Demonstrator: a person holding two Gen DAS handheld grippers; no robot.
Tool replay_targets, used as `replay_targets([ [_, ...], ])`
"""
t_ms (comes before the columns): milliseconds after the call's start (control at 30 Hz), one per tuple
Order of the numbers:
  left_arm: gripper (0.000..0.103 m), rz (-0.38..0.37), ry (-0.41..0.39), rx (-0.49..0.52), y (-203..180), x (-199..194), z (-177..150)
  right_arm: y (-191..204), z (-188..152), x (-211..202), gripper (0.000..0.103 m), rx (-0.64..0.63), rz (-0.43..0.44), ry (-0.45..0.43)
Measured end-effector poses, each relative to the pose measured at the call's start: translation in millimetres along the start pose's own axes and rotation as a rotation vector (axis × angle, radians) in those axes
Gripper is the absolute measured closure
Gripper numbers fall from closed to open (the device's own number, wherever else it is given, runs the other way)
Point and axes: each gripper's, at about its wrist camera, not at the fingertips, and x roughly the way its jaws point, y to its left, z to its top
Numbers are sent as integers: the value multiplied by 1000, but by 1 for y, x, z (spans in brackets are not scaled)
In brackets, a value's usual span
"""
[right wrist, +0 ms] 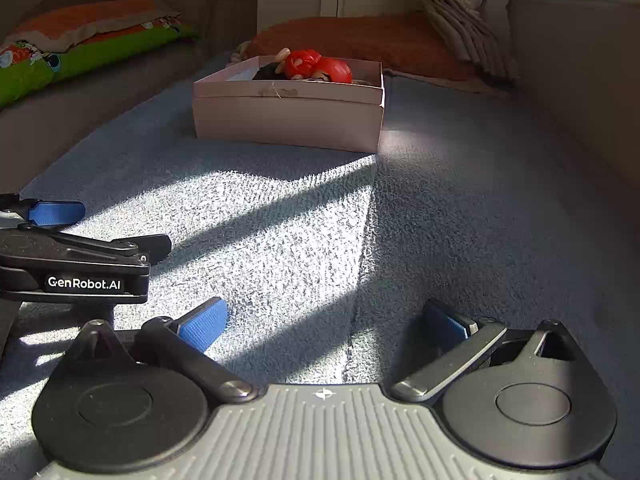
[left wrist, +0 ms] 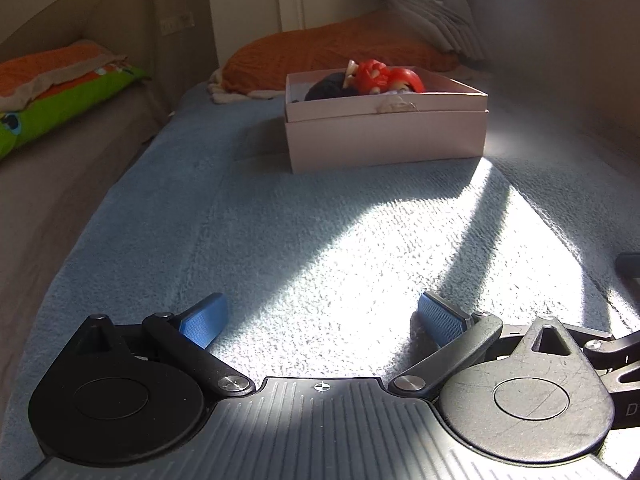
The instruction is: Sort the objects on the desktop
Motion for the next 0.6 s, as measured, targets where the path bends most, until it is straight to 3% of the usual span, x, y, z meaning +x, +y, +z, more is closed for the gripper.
replay_targets([
  [100, 0, -37, 2, -38, 9, 0, 0, 0, 0, 0, 0, 0, 0, 0],
  [600, 0, -19, 5, -16, 3, 1, 1, -1, 0, -1, 0, -2, 1, 0],
])
